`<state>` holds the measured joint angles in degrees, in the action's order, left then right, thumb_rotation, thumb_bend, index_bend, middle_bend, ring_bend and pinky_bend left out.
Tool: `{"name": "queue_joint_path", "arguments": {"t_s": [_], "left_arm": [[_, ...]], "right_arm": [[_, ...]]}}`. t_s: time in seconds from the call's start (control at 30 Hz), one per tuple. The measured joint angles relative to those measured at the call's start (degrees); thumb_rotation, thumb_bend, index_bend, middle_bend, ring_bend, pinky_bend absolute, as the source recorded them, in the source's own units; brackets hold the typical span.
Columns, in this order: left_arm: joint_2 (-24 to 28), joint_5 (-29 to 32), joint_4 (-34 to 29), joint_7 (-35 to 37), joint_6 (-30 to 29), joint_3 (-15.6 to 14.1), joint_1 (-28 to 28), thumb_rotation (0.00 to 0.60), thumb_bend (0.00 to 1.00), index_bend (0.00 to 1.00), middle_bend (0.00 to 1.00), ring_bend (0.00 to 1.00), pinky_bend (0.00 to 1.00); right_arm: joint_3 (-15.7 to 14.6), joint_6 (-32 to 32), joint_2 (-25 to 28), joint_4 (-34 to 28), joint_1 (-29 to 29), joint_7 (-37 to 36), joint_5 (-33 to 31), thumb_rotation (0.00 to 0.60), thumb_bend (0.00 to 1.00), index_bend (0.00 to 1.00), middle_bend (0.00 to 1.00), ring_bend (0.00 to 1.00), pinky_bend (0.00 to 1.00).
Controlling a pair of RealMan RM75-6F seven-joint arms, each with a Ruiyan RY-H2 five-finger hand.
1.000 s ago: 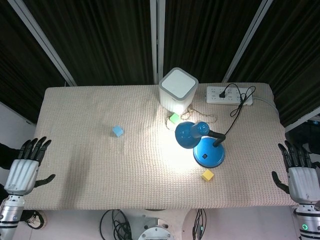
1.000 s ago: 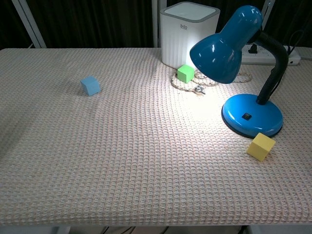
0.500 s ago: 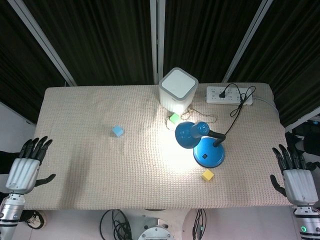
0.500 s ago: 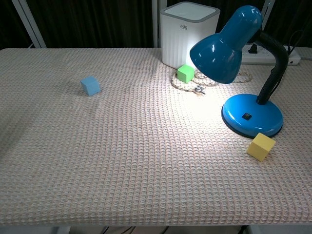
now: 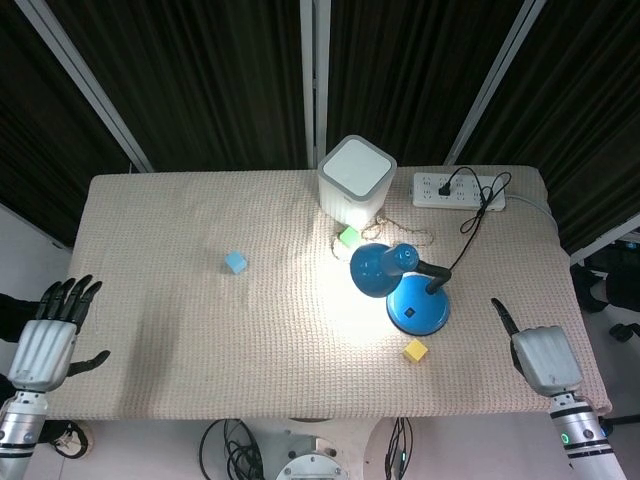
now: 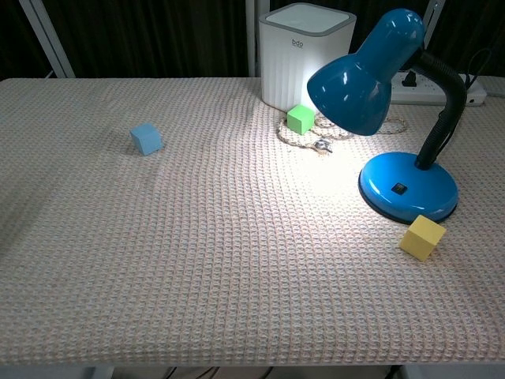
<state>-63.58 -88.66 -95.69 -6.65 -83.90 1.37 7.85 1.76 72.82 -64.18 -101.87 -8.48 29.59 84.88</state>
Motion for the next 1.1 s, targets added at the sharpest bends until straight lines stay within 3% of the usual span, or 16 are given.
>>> {"name": "queue_joint_path", "arguments": {"t_s": [0.17, 0.47, 1.1], "left_arm": [[-0.2, 0.4, 0.2, -0.3, 0.6, -0.3, 0.0, 0.600, 0.06, 0.04, 0.01, 0.00, 0.03], [-0.5, 1.5, 1.0, 0.4, 1.2, 0.0, 0.1, 0.600, 0.06, 0.04, 0.01, 0.00, 0.03], [0.0, 2.4, 1.0, 0.6, 1.7, 0.1, 0.0, 0.600, 0.06, 0.04, 0.01, 0.00, 0.03]], "right_arm": [[0.1, -8.4, -0.7, -1.8, -4.3, 4.5, -6.4, 0.600, 0.59, 0.00, 0.85, 0.86, 0.85], [0.9, -16.2, -3.1, -3.3, -11.2, 10.7, -17.4, 0.600, 0.59, 0.00, 0.85, 0.85, 0.85], [-0.5, -18.8, -6.9, -4.8, -19.9, 16.5, -27.3, 0.600, 0.58, 0.00, 0.83, 0.85, 0.85]]}}
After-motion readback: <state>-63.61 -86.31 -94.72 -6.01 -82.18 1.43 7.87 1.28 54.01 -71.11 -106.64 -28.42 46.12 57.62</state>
